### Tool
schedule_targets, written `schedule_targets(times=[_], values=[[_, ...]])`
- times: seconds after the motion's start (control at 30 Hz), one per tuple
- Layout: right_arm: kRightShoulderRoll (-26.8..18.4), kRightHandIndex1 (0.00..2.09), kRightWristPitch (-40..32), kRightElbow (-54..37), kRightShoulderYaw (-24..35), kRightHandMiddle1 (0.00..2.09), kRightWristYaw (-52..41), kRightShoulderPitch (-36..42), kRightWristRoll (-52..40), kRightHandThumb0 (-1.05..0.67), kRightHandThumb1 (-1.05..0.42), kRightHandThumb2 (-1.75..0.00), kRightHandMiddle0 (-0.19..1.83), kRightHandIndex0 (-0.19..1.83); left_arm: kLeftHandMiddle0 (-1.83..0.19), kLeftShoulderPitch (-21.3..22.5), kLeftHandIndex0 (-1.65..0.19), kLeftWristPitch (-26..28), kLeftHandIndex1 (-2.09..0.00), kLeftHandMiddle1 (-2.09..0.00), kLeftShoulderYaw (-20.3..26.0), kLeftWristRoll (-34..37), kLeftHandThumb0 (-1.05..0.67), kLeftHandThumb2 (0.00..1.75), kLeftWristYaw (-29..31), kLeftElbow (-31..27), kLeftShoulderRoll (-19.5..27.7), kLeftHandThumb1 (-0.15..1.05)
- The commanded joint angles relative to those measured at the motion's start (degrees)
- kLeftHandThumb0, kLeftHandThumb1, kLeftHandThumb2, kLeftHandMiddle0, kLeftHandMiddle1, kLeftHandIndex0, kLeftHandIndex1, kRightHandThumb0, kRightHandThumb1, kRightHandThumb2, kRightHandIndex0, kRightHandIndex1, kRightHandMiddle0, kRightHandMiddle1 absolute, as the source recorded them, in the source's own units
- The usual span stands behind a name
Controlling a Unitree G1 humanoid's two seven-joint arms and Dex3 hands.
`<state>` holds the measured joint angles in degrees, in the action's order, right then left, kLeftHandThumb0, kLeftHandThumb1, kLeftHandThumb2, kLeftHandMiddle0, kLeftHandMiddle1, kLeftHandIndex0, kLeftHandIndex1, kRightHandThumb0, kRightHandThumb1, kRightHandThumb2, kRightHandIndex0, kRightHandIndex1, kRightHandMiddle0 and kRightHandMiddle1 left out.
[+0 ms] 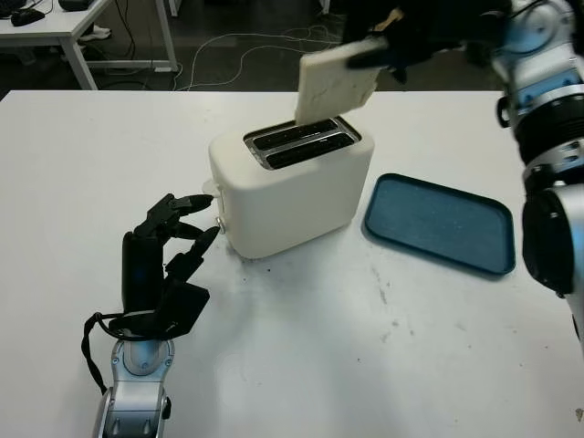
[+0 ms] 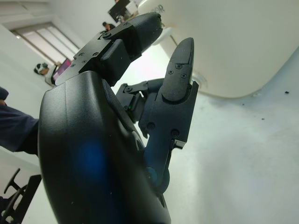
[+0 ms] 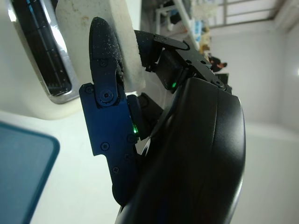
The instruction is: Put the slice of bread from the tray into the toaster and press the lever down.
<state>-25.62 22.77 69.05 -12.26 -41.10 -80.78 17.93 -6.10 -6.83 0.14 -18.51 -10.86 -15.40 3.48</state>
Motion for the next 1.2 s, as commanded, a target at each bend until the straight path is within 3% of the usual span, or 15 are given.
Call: schedule_targets(times=[0.0,0.6,1.17], values=[[0.4,1.75,1.2,-0.7,-1.1,1.75,1.5,-0.4,1.3,-0.51,-0.92,-0.25,0.94,1.11,-0.58,-0.4,-0.64,-1.2,-0.64,-1.30,-0.1,-0.8,-0.25,0.17,-0.4,0.4,0.5,0.92],[0.5,1.75,2.2,-1.1,-3.2,1.75,-0.2,0.3,2.7,-0.54,-0.92,-0.25,0.94,1.13,-0.59,-0.3,-0.64,-0.6,-0.63,-1.29,-0.3,-0.9,-0.23,0.17,-0.6,0.4,0.1,0.92],[-1.7,1.75,-0.7,-4.3,4.4,1.75,-6.8,-1.3,-5.5,-0.51,-0.92,-0.27,0.91,1.09,-0.58,-0.3,-0.64,-0.9,-0.61,-1.29,-0.5,-0.8,-0.23,0.17,-0.6,0.6,0.1,0.92]])
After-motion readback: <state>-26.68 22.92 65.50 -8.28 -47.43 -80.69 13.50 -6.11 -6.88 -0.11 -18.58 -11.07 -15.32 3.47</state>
